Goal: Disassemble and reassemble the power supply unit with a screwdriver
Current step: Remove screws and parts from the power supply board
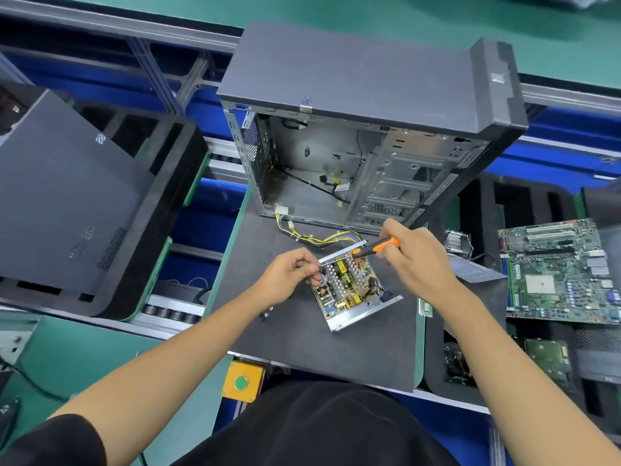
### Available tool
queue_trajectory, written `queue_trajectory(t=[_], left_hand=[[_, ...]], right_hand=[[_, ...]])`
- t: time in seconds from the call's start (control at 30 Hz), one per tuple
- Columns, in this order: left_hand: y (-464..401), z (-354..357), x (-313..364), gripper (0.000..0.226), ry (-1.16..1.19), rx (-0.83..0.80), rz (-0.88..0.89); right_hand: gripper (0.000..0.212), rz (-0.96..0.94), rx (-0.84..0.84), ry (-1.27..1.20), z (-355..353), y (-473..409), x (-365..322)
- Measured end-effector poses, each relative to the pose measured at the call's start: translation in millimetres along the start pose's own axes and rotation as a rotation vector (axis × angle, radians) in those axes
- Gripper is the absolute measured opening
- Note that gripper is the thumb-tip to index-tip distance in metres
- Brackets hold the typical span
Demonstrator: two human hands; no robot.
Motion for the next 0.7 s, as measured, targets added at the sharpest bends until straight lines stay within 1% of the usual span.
queue_trajectory(t=[0.13,0.3,0.47,0.7], left_hand=[[-3,6,2,0.019,0.009,-0.02,-0.01],[-7,12,5,0.016,-0.039,-0.058,-0.031],[-10,18,7,0.02,-0.061,-0.052,-0.041],[-15,26,16,0.018,-0.105,-0.062,-0.02]], right_hand=[[0.017,-0.01,0.017,0.034,-4,0,7],[0.006,-0.09,0.003,0.051,-11,0,5],[0.007,-0.09,-0.01,0.099,-17,3,8],[0.009,-0.148,-0.011,0.146,-32,5,0]])
Point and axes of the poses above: each hand's wrist, its own y-axis away from the middle knuckle, its own z-axis out of the palm, x = y × z, the point moved 4 cm from there along -y, towards the middle knuckle, and after that the axes turned 9 degrees about -x, right-handed, at the moved point
